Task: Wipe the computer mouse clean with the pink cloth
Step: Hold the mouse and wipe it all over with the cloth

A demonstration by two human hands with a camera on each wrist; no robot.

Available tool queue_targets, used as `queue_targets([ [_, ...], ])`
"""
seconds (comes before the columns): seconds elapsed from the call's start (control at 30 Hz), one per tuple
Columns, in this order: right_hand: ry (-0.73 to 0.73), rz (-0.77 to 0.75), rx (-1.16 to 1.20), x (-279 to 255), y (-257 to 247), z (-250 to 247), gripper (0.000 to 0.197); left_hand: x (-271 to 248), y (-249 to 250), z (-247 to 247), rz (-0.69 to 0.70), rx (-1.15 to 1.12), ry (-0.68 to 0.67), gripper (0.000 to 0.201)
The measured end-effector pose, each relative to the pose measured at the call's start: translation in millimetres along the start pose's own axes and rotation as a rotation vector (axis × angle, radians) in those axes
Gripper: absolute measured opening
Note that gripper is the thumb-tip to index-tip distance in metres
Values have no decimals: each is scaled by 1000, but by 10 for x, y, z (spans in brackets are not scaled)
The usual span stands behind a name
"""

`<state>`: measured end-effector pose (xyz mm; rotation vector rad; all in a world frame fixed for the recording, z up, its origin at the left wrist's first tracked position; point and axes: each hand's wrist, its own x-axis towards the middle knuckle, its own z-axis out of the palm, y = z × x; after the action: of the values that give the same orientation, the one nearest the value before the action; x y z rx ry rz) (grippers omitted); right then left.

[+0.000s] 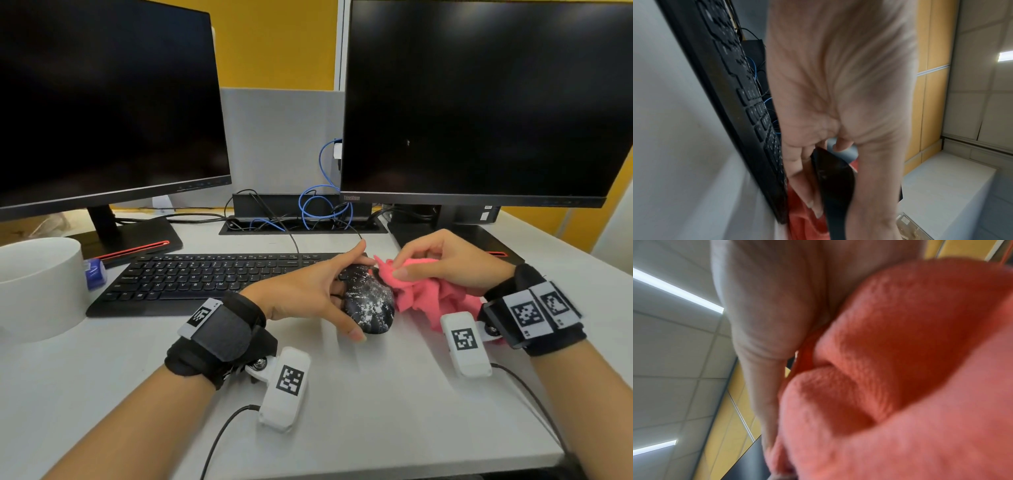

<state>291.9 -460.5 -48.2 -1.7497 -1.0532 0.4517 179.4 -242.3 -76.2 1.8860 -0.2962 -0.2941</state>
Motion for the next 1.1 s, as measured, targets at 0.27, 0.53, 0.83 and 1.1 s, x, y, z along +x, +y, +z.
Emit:
queue_targets([
  [0.27,9,-19,10,15,30,0,38,-24,14,-4,11,-7,-12,132],
  [0.53,-18,-25,-24,29,54,8,40,-31,0,-13,23,3,-16,131],
  [0.83,20,-49,-15,15,19,6,14,-28,-11,-29,25,-5,-3,130],
  [1.1,-8,-48,-32,-8,-12,27,19,-31,-4,-27,23,-2,-6,130],
])
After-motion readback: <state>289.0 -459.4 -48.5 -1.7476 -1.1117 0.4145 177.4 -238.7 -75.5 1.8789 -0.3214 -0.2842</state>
